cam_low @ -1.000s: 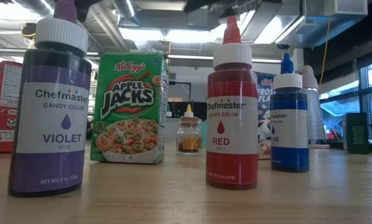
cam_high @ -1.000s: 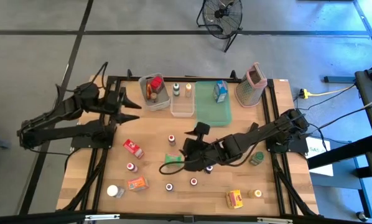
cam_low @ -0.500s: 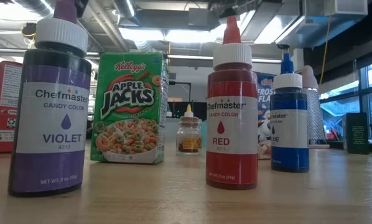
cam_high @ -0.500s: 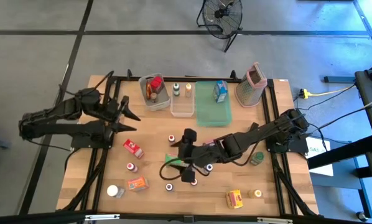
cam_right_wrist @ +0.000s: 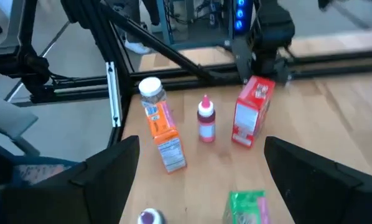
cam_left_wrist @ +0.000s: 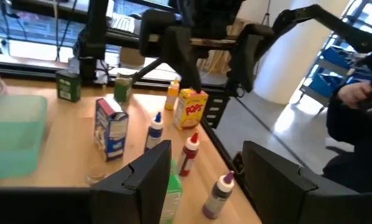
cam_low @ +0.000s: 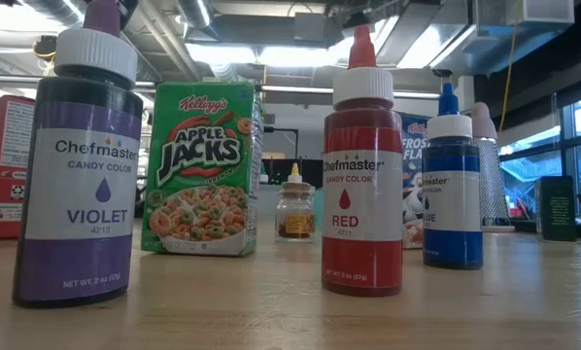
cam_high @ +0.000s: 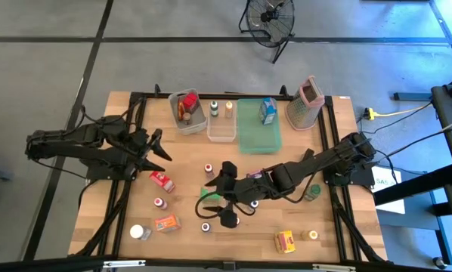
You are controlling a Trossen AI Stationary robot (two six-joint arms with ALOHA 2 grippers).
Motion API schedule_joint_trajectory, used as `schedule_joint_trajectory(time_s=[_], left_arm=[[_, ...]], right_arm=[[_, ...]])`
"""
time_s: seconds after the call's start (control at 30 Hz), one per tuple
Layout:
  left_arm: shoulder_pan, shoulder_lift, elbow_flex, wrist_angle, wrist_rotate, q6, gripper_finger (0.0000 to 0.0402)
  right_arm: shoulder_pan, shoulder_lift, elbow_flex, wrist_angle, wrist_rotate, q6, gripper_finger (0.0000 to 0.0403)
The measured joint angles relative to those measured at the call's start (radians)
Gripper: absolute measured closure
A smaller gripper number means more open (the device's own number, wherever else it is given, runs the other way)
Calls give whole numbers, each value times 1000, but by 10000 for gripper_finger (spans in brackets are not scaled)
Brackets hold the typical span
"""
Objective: Pick & Place Kitchen Items
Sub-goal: Put the blue cereal box into the green bin
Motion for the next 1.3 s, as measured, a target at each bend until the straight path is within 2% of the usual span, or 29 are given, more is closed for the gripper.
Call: schedule_joint_trajectory(time_s=[0.23, 0.5, 0.63, 0.77, 1.0, 1.3], left_arm=[[-31, -1, 0, 0, 0, -51, 208], [-37, -1, 0, 0, -4, -38, 208], [-37, -1, 0, 35, -24, -36, 208], [-36, -1, 0, 83, -94, -2, 208], [-36, 37, 0, 160, -228, 85, 208], [-36, 158, 0, 207, -238, 160, 208]], right_arm=[[14, -21, 2, -242, -42, 47, 55], [10, -27, 2, -470, -68, 189, 55], [11, -27, 2, -564, -41, 165, 55], [10, -27, 2, -678, 23, 125, 55], [11, -27, 2, -858, 40, 121, 55], [4, -24, 0, -957, 76, 53, 55]])
